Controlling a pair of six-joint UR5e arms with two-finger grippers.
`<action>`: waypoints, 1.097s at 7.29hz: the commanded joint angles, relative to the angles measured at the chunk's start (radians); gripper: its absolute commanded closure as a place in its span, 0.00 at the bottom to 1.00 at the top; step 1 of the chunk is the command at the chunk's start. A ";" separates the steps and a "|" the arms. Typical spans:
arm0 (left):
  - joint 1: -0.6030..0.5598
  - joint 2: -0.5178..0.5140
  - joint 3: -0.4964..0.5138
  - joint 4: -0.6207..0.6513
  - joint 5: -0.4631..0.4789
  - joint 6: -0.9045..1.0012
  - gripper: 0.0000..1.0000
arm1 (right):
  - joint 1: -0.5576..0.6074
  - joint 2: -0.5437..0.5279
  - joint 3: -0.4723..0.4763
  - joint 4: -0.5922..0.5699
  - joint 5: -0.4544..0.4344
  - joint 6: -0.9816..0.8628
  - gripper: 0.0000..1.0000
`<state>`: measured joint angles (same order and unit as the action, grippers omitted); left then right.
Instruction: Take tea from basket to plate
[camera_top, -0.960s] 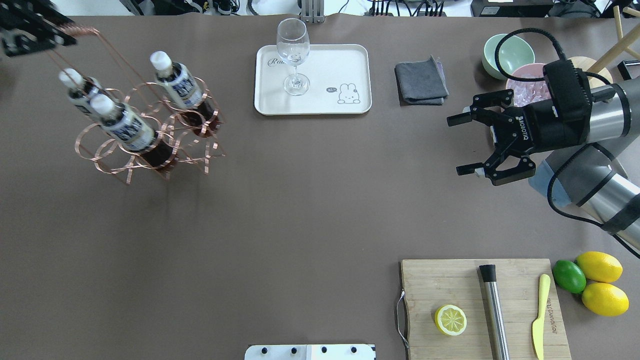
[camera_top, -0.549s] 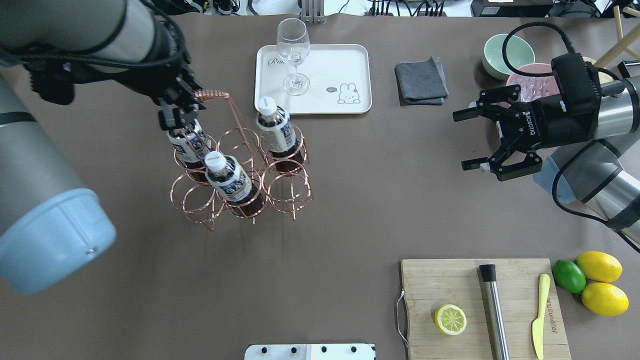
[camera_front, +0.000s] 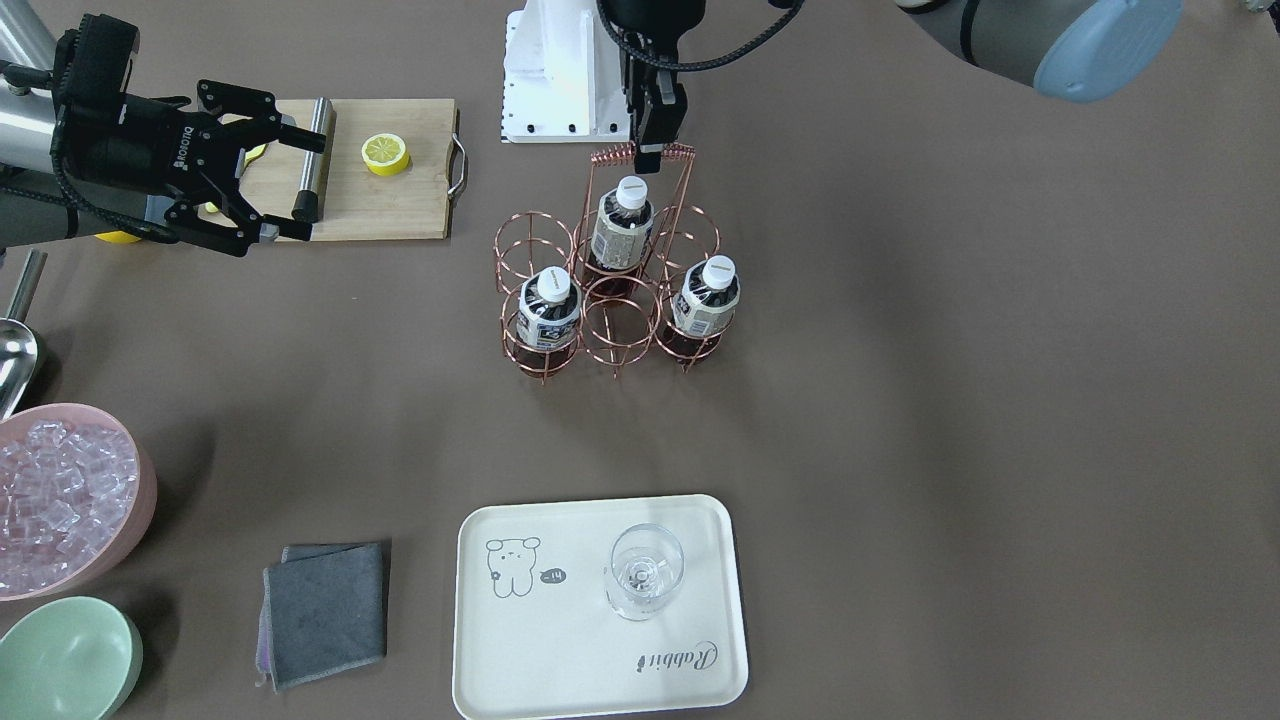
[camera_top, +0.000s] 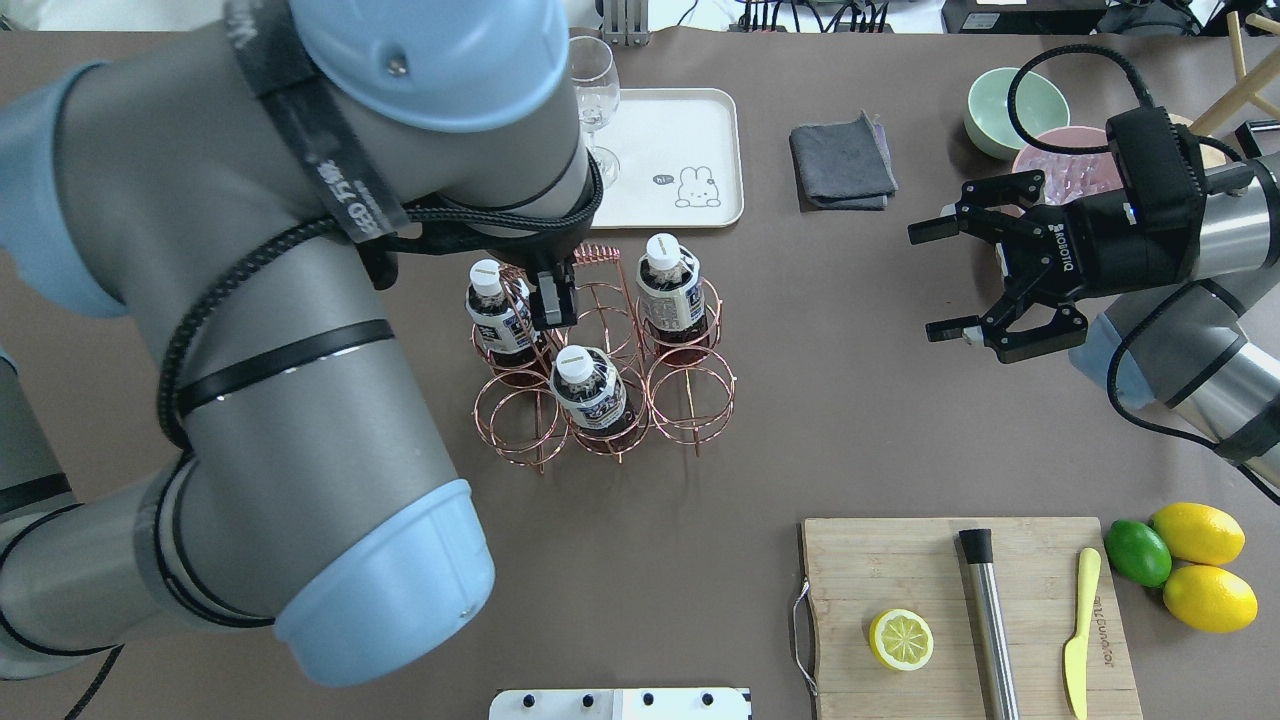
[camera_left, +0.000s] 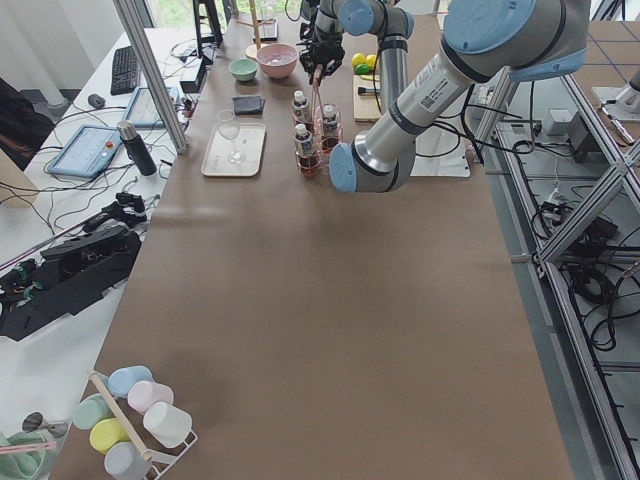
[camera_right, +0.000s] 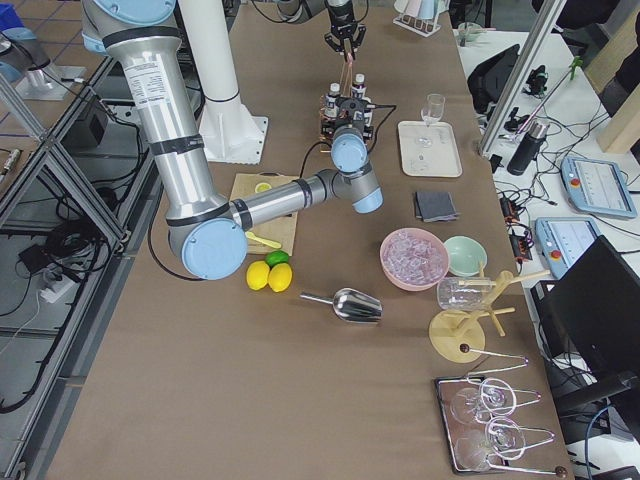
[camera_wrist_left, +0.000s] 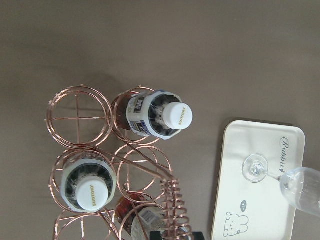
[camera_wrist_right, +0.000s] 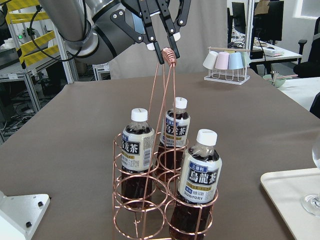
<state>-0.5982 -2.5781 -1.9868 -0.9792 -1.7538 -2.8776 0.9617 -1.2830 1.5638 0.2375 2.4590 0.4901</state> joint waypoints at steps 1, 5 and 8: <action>0.043 -0.062 0.100 -0.022 0.023 -0.025 1.00 | 0.000 -0.004 -0.001 0.000 0.000 -0.001 0.00; 0.051 -0.071 0.117 -0.041 0.031 -0.049 1.00 | 0.000 -0.003 -0.001 0.000 -0.002 -0.001 0.00; 0.051 -0.067 0.109 -0.041 0.031 -0.049 1.00 | -0.001 -0.001 -0.010 -0.001 -0.011 -0.004 0.00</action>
<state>-0.5482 -2.6477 -1.8752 -1.0201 -1.7220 -2.9267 0.9606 -1.2848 1.5619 0.2378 2.4503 0.4892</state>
